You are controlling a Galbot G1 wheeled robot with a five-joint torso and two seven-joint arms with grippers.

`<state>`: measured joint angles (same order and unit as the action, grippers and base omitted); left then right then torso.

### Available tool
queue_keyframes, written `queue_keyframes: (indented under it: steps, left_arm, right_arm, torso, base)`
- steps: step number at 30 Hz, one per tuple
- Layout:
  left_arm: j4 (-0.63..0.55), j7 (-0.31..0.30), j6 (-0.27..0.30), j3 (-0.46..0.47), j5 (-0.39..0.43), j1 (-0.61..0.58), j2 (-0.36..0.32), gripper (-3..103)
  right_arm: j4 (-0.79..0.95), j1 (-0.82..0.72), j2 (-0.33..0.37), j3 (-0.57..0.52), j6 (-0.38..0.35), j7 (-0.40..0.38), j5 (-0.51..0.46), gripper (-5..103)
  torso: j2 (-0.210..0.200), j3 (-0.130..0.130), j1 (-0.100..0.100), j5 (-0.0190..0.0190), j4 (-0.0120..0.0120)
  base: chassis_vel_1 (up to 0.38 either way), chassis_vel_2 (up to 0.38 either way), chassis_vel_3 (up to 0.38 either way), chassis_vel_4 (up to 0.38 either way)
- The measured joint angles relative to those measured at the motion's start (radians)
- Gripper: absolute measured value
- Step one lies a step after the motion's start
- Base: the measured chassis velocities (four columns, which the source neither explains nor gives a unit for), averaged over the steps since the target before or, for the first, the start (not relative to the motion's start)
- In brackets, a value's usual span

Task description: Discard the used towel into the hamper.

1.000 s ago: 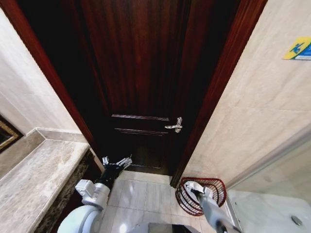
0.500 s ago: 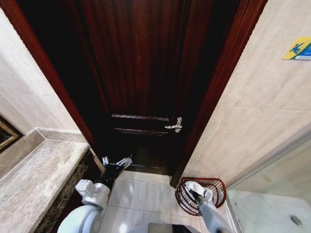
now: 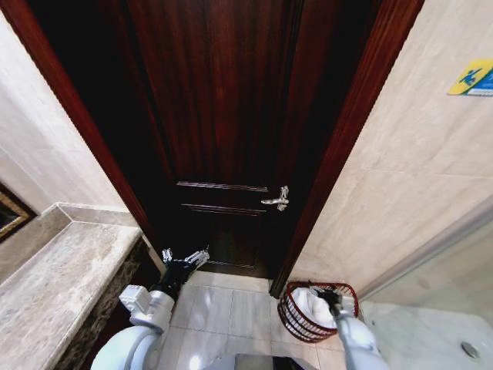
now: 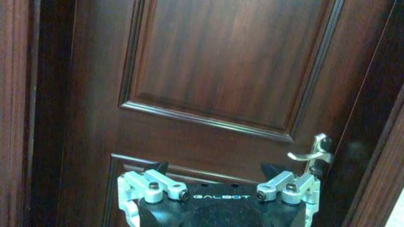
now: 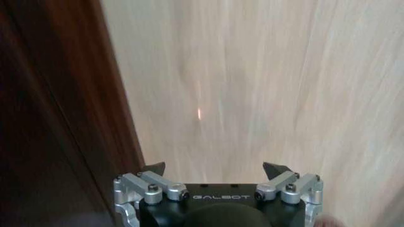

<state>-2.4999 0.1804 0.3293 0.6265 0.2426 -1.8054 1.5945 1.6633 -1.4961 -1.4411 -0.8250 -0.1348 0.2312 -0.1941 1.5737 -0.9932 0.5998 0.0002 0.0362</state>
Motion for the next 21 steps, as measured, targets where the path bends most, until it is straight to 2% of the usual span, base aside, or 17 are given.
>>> queue_keyframes:
  steps: [1, 3, 5, 8, 17, 21]
  left_arm:
    - [0.0, 0.0, 0.0, 0.0, 0.0, 0.0, 0.0, 99]
    - [0.0, 0.0, 0.0, 0.0, 0.0, 0.0, 0.0, 99]
    - [0.0, 0.0, 0.0, 0.0, 0.0, 0.0, 0.0, 99]
    - [0.0, 0.0, 0.0, 0.0, 0.0, 0.0, 0.0, 99]
    - [0.0, 0.0, 0.0, 0.0, 0.0, 0.0, 0.0, 99]
    - [0.0, 0.0, 0.0, 0.0, 0.0, 0.0, 0.0, 99]
  right_arm:
    - [0.0, 0.0, 0.0, 0.0, 0.0, 0.0, 0.0, 100]
    - [0.208, -0.107, -0.024, -0.036, -0.006, -0.006, -0.043, 100]
    - [0.248, -0.129, -0.032, -0.046, -0.006, -0.006, -0.051, 100]
    - [0.45, -0.255, -0.079, -0.095, 0.017, -0.006, -0.092, 100]
    - [0.734, -0.329, -0.15, -0.141, 0.061, -0.023, -0.104, 100]
    - [0.85, -0.323, -0.165, -0.14, 0.055, -0.102, -0.16, 100]
  torso:
    - [0.0, 0.0, 0.0, 0.0, 0.0]
    - [0.0, 0.0, 0.0, -0.0005, 0.0002]
    - [0.0, 0.0, 0.0, -0.0009, 0.0002]
    - [0.0, 0.0, 0.0, -0.0001, -0.0005]
    - [0.0, 0.0, 0.0, -0.0004, 0.0001]
    - [0.0, 0.0, 0.0, -0.0008, 0.0001]
  base:
    - [0.0, 0.0, 0.0, 0.0]
    - [0.0, 0.0, 0.0, 0.0]
    - [0.0, 0.0, 0.0, 0.0]
    - [0.0, 0.0, 0.0, 0.0]
    - [0.0, 0.0, 0.0, 0.0]
    - [0.0, 0.0, 0.0, 0.0]
